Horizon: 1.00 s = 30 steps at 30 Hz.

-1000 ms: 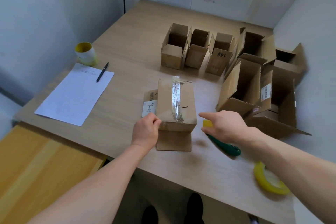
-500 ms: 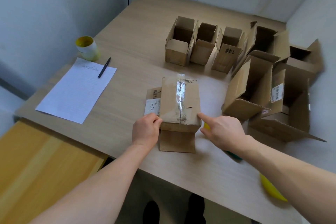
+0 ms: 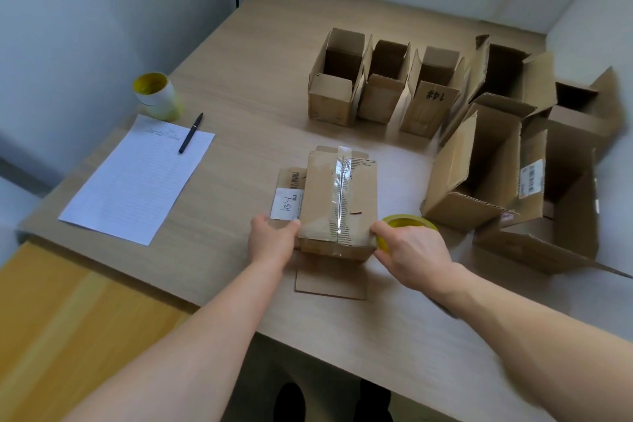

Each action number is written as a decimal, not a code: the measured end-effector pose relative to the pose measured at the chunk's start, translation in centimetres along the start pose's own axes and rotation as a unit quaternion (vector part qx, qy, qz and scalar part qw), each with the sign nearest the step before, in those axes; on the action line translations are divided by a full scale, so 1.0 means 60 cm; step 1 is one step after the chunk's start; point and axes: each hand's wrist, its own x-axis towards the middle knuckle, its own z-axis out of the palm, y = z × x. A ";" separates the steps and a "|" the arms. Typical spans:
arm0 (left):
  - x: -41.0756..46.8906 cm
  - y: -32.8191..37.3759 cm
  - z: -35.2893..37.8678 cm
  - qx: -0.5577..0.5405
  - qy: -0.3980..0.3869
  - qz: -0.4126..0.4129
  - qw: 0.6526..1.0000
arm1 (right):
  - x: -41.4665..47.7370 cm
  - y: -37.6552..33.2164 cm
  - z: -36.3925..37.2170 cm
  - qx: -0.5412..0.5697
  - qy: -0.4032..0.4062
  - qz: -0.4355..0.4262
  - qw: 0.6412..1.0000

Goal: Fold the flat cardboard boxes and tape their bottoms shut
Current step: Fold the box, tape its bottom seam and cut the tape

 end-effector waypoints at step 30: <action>0.008 0.076 0.084 0.583 -0.175 0.499 0.617 | 0.020 0.042 -0.023 0.134 -0.106 -0.018 0.985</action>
